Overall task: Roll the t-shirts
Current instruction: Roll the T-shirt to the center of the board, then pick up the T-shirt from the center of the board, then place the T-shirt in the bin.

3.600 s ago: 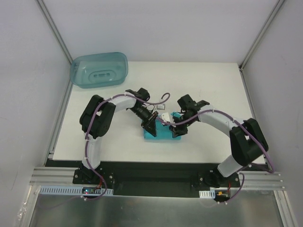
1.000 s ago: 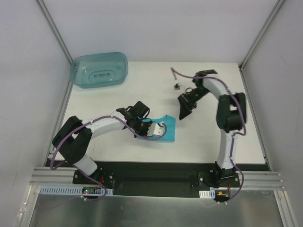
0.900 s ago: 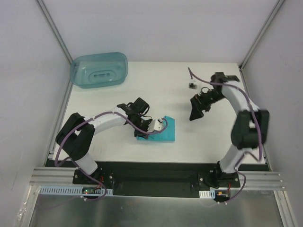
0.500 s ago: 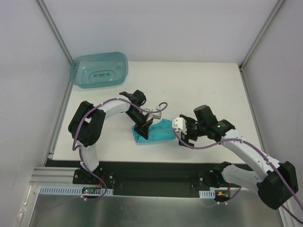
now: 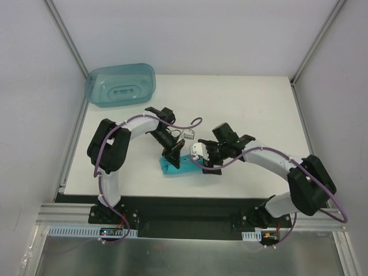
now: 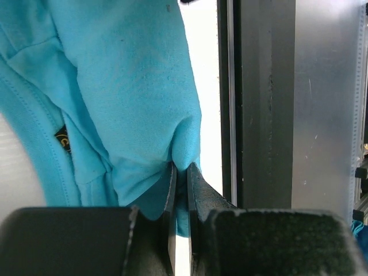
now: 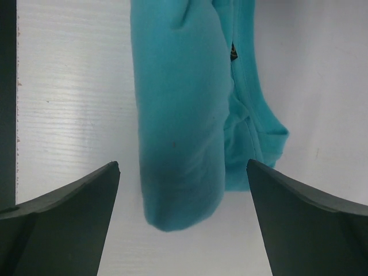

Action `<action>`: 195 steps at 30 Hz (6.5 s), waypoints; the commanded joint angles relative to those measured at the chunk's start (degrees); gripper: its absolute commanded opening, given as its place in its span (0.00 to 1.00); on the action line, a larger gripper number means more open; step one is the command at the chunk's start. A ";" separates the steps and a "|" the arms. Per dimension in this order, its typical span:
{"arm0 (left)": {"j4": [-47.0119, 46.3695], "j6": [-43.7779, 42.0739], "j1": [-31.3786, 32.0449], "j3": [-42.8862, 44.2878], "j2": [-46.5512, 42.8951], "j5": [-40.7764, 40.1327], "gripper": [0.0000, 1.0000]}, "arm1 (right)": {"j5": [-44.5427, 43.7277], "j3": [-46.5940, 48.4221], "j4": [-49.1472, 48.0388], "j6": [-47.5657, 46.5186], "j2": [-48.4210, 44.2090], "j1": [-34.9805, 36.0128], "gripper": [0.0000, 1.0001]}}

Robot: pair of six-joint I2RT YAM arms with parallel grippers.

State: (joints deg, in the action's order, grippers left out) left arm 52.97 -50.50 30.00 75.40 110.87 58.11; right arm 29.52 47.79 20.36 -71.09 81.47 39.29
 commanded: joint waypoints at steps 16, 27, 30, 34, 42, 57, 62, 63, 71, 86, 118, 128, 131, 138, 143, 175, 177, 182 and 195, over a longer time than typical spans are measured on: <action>19.88 -4.17 -8.73 4.49 5.14 6.40 0.00 | 14.87 35.87 61.35 -22.50 30.40 -2.81 0.18; 22.79 1.63 -15.40 9.77 16.30 7.02 0.07 | 17.94 47.21 70.95 -17.68 46.65 -5.10 0.18; 20.08 3.82 -16.90 8.72 16.66 5.09 0.11 | 17.33 50.20 72.62 -15.84 50.78 -5.45 0.18; 14.19 8.21 -20.32 6.44 14.04 3.68 0.21 | 16.89 55.47 74.65 -10.23 56.15 -5.54 0.19; 0.32 6.75 -23.41 -3.38 -4.93 0.43 0.33 | 15.22 57.15 74.56 -6.79 58.71 -5.54 0.19; -38.18 -6.63 6.46 -34.69 -43.98 -29.18 0.62 | 14.43 58.47 74.56 0.16 63.63 -5.63 0.21; -47.33 -6.80 16.74 -38.30 -44.61 -32.70 0.63 | 13.99 59.17 74.65 1.30 64.51 -5.54 0.21; -47.95 -6.80 17.89 -38.48 -43.64 -34.36 0.63 | 13.99 59.26 74.65 1.30 64.51 -5.45 0.21; -52.79 -7.68 23.35 -41.47 -39.24 -38.77 0.68 | 13.72 59.96 74.65 2.27 65.39 -5.28 0.21; -59.91 -11.02 23.53 -42.61 -26.95 -41.49 0.70 | 12.85 60.49 74.65 3.06 66.10 -4.75 0.21; -35.57 -6.45 10.26 -17.30 -22.27 -35.26 0.00 | 6.43 54.70 71.93 6.66 26.48 -35.24 0.96; -28.28 0.47 -2.99 -1.61 -24.21 -30.42 0.00 | 1.94 49.41 69.20 9.04 20.30 -35.59 0.96; -26.52 0.67 -8.44 5.52 -22.19 -30.16 0.00 | 4.75 51.52 69.03 9.65 21.53 -36.03 0.96; -25.55 -4.08 -21.53 30.04 -7.29 -32.09 0.00 | 10.12 56.36 69.29 10.97 27.15 -36.04 0.96; -25.64 -6.71 -28.06 50.59 5.48 -31.48 0.00 | 9.51 57.24 69.03 10.71 29.45 -35.86 0.96; -28.19 -31.58 -36.24 44.40 20.09 -19.79 0.00 | -4.03 48.19 68.50 8.95 33.75 -31.03 0.96; -27.49 -33.08 -36.33 43.35 19.91 -19.00 0.00 | -4.64 47.49 68.41 8.69 33.93 -30.59 0.96; -25.73 -28.26 -37.03 43.08 19.83 -15.22 0.00 | -5.96 47.57 68.50 8.51 34.37 -29.62 0.96; -13.69 -40.97 -37.03 38.95 18.42 -9.59 0.00 | -7.55 46.78 68.50 8.25 37.00 -29.27 0.96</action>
State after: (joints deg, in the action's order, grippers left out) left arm 32.21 -82.15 -6.87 114.59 133.49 41.56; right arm 23.68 94.80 75.42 -62.13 118.15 9.69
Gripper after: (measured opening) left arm 0.270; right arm 0.963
